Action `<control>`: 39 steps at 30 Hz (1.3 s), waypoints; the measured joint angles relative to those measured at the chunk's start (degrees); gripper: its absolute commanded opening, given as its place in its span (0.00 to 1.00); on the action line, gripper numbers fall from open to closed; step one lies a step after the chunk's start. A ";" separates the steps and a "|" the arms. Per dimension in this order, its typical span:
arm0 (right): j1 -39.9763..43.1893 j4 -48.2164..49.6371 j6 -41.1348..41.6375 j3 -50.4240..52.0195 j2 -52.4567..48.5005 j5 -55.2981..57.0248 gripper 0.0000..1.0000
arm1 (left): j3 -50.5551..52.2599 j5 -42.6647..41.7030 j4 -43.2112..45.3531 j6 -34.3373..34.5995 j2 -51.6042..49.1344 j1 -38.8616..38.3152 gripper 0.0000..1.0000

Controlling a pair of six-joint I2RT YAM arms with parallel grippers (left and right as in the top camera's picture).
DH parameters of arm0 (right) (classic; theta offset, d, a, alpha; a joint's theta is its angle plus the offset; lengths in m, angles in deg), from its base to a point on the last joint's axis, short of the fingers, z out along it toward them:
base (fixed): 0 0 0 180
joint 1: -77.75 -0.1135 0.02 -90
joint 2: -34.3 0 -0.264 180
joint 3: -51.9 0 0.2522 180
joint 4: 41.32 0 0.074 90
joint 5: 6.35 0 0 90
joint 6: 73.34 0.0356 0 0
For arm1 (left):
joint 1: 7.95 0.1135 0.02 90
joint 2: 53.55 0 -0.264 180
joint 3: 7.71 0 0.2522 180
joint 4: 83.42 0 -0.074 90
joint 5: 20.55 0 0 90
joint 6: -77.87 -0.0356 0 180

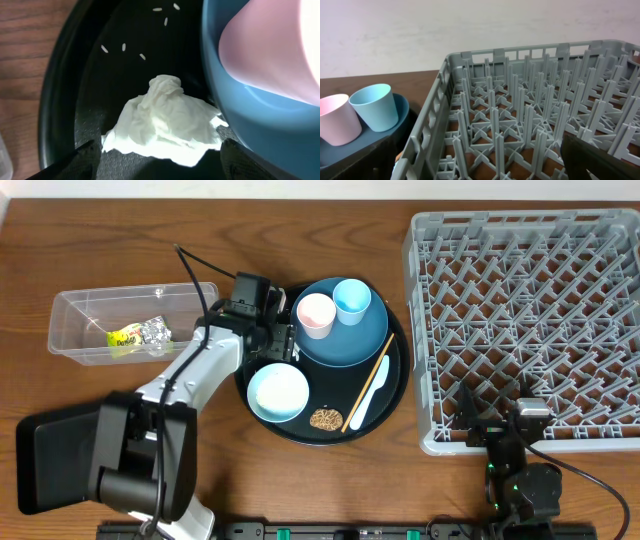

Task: Sort waste into correct bins and load items into the dishwasher rack
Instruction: 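Lower the left gripper and grasp the white tissue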

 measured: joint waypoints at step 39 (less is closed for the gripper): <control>0.00 0.00 0.00 0.00 0.00 0.00 0.99 | 0.22 -0.92 2.69 0.37 11.87 0.00 0.06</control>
